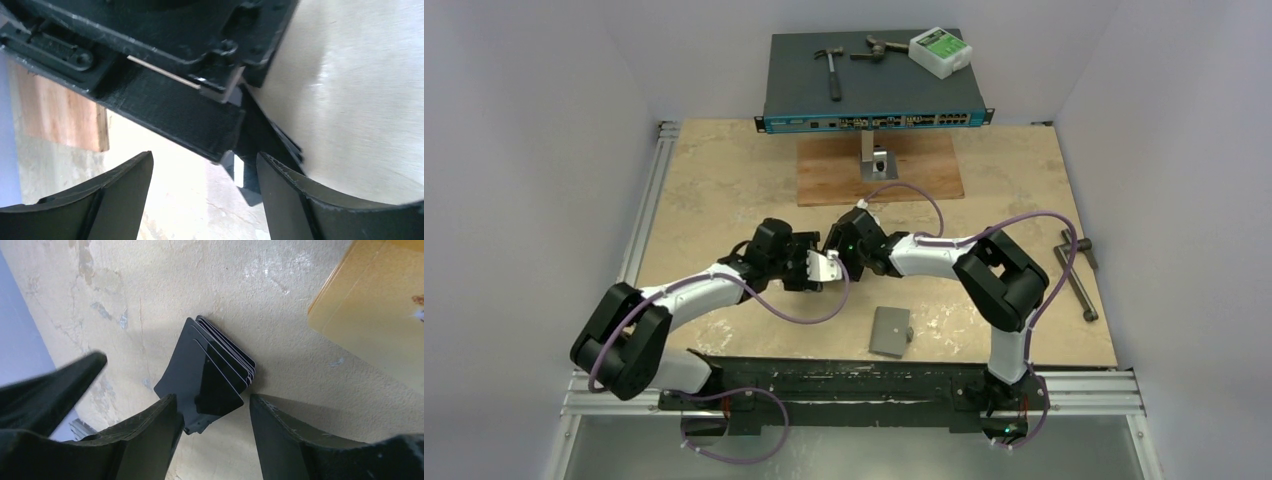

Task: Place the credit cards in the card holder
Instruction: Move the credit card to the center of the board.

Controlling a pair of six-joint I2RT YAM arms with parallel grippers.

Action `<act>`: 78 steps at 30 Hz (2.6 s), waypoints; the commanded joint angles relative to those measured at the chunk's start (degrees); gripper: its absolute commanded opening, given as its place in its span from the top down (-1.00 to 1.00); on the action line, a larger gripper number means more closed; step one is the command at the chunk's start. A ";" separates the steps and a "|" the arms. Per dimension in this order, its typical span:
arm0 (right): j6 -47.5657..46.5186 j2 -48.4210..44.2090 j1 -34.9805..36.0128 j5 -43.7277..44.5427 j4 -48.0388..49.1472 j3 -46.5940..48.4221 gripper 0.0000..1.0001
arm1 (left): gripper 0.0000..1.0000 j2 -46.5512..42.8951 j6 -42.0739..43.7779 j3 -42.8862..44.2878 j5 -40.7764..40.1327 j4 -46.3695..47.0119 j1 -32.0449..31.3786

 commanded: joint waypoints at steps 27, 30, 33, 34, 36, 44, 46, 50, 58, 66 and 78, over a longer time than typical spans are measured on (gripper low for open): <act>-4.24 12.17 2.89 17.63 -26.49 5.85 -0.07 | -0.50 -10.03 -16.36 21.39 21.05 -36.94 20.63; -4.16 12.50 2.89 18.86 -28.47 5.79 0.00 | -0.50 -11.15 -16.73 20.97 21.41 -36.66 21.27; -4.18 12.06 2.89 19.35 -29.79 5.05 0.05 | -0.50 -12.55 -17.33 20.46 21.56 -35.98 21.74; -4.11 11.70 2.89 19.48 -29.89 4.46 0.08 | -0.51 -13.04 -17.65 20.17 21.56 -35.45 21.95; -3.92 10.54 2.85 19.24 -29.59 3.14 0.12 | -0.50 -13.54 -18.02 19.77 21.53 -34.93 22.24; -3.15 7.29 2.87 18.64 -27.11 -1.09 0.16 | -0.51 -12.74 -18.48 20.23 20.99 -34.98 22.56; -2.98 6.73 2.89 18.58 -26.83 -1.66 0.16 | -0.50 -12.64 -18.56 20.24 20.93 -34.97 22.64; -2.22 4.67 2.76 18.03 -25.01 -3.07 0.17 | -0.51 -12.42 -19.00 20.04 21.08 -34.73 22.65; -1.01 1.71 1.83 15.30 -19.89 -5.75 0.30 | -0.51 -11.63 -19.53 20.10 20.90 -34.28 22.65; -2.00 1.38 0.48 10.28 -12.37 -9.56 0.18 | -0.50 -11.46 -19.43 20.19 20.78 -34.43 22.65; -3.11 -1.17 -0.45 5.56 -6.50 -14.66 0.06 | -0.51 -8.95 -20.39 20.50 20.75 -33.76 22.65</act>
